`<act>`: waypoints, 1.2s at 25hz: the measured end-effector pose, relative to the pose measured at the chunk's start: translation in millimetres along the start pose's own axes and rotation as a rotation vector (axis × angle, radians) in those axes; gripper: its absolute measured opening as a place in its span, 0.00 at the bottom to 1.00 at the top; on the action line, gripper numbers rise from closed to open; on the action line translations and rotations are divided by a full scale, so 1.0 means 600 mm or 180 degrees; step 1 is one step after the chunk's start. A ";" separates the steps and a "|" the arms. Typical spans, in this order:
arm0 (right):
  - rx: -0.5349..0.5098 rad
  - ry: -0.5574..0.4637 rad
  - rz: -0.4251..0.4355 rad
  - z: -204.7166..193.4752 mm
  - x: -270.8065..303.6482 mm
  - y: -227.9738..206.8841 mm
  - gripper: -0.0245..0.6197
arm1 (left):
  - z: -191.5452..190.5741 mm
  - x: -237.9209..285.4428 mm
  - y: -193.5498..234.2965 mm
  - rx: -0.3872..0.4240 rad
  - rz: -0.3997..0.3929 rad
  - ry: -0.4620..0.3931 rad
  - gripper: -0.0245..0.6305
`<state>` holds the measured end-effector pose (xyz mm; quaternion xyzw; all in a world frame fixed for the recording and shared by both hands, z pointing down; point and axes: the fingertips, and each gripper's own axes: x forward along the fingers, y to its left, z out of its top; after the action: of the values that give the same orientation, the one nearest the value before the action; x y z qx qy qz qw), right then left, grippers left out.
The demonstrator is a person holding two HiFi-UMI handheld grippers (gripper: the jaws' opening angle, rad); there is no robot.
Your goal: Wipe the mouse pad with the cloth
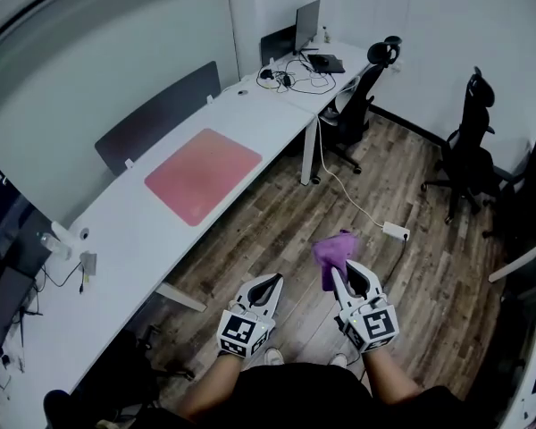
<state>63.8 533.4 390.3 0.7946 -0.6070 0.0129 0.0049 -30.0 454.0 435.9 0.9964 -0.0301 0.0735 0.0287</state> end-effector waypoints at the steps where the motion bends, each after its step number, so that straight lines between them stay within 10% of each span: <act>1: 0.0017 -0.0002 0.0000 0.001 0.011 0.009 0.16 | -0.001 -0.006 0.015 0.0005 0.0012 0.0005 0.07; 11: 0.0006 0.0158 0.0150 -0.012 0.099 0.043 0.16 | -0.018 -0.012 0.114 -0.0109 0.0208 0.0032 0.07; 30: 0.0098 0.0144 0.0824 -0.034 0.369 -0.121 0.16 | 0.011 0.192 0.265 -0.0118 0.0753 0.0366 0.07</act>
<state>191.5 339.6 417.2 0.7091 -0.7039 0.0406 0.0046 74.4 288.8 454.6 0.9794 -0.1470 0.1327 0.0399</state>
